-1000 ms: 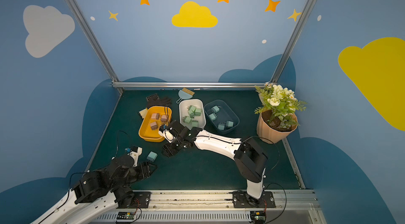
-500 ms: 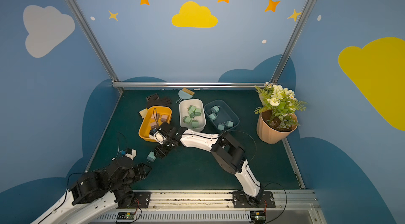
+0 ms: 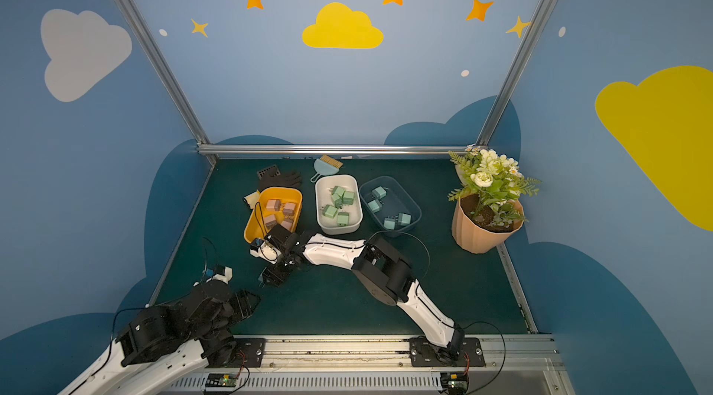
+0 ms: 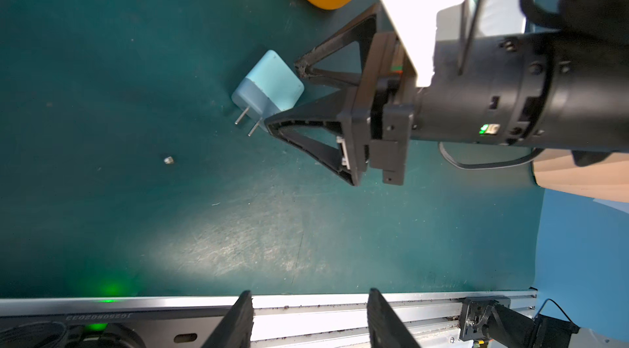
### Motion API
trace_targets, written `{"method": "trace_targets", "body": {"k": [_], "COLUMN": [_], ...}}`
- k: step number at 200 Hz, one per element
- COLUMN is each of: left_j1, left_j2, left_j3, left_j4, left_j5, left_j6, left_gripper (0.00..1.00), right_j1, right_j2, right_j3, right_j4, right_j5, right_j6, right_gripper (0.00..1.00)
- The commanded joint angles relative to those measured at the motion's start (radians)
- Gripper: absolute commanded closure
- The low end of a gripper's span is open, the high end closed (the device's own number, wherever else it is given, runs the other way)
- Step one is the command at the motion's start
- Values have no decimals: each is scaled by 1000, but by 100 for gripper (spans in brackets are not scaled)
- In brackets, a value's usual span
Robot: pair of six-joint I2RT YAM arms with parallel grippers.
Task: Place the plugs by color into the storage box
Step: Pick up the plug from the center of the board.
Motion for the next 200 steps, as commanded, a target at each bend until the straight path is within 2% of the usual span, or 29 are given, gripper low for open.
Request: {"method": "trace_targets", "body": {"k": [1, 28, 78, 92, 126, 160, 200], "left_j1": [-3, -3, -3, -3, -3, -3, -3], "left_j2": [-14, -7, 18, 26, 31, 51, 159], "left_j3": [34, 38, 43, 58, 88, 100, 116], "left_j4": [-43, -51, -27, -24, -20, 38, 151], "left_j5": [-19, -21, -35, -42, -77, -100, -98], "left_j6": [-6, 3, 29, 46, 76, 120, 233], "left_gripper": [45, 45, 45, 45, 45, 46, 46], "right_j1": [13, 23, 33, 36, 38, 36, 24], "right_j2": [31, 43, -4, -34, -123, -228, -382], "right_j3": [35, 43, 0, -29, -97, -173, -320], "right_j4": [-13, -13, -7, 8, 41, 62, 68], "right_j5": [28, 61, 128, 137, 117, 106, 109], "right_j6": [-39, -52, -43, -32, -5, 14, 54], "right_gripper": [29, 30, 41, 48, 56, 59, 61]}}
